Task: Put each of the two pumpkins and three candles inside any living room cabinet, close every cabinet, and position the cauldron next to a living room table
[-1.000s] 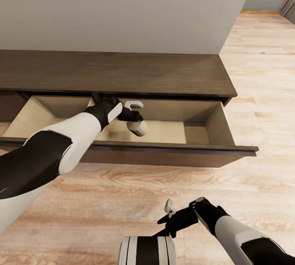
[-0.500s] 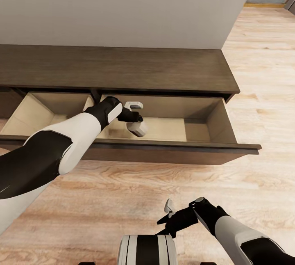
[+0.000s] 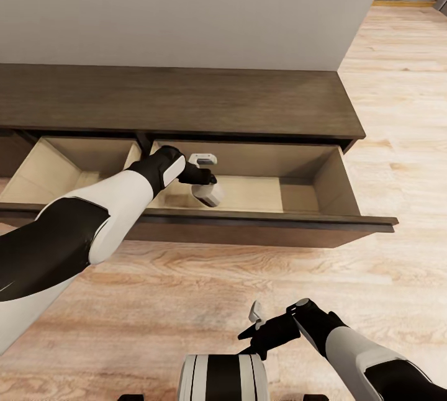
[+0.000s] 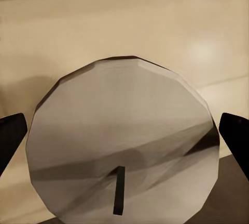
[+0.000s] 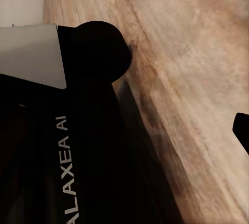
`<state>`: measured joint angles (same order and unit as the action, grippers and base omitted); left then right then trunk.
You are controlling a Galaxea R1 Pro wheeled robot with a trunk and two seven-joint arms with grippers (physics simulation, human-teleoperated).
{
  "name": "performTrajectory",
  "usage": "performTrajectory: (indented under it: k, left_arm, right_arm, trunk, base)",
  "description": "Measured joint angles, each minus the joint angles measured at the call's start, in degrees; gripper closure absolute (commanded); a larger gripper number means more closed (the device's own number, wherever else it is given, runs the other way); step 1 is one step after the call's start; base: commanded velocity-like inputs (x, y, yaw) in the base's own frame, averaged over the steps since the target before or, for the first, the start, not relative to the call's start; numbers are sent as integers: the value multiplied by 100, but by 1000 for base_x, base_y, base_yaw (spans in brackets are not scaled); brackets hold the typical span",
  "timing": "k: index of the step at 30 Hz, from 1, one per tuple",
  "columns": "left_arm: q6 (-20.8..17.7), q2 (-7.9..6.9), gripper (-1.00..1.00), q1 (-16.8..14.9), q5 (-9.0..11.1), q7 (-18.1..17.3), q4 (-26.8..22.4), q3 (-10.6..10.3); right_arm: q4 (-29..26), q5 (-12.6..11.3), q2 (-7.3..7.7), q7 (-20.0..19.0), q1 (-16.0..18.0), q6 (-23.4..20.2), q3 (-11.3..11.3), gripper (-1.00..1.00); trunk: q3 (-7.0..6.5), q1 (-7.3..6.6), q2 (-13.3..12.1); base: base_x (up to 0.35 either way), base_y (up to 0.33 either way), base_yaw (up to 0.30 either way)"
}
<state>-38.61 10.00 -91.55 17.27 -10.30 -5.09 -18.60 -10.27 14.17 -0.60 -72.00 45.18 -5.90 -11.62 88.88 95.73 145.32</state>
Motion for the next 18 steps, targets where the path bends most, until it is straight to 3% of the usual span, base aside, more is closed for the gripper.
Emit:
performTrajectory:
  k: [8, 18]
  left_arm:
    - [31, 0, 100, 1, 6, 15, 7, -1]
    - [27, 0, 100, 1, 19, 13, 8, 1]
  right_arm:
    - [4, 325, -20, 12, 0, 54, 1, -100]
    - [8, 375, -26, 18, 0, 157, 2, -100]
  trunk:
    - [0, -1, 0]
    - [0, 0, 0]
  base:
    - [137, 0, 0]
    - [20, 0, 0]
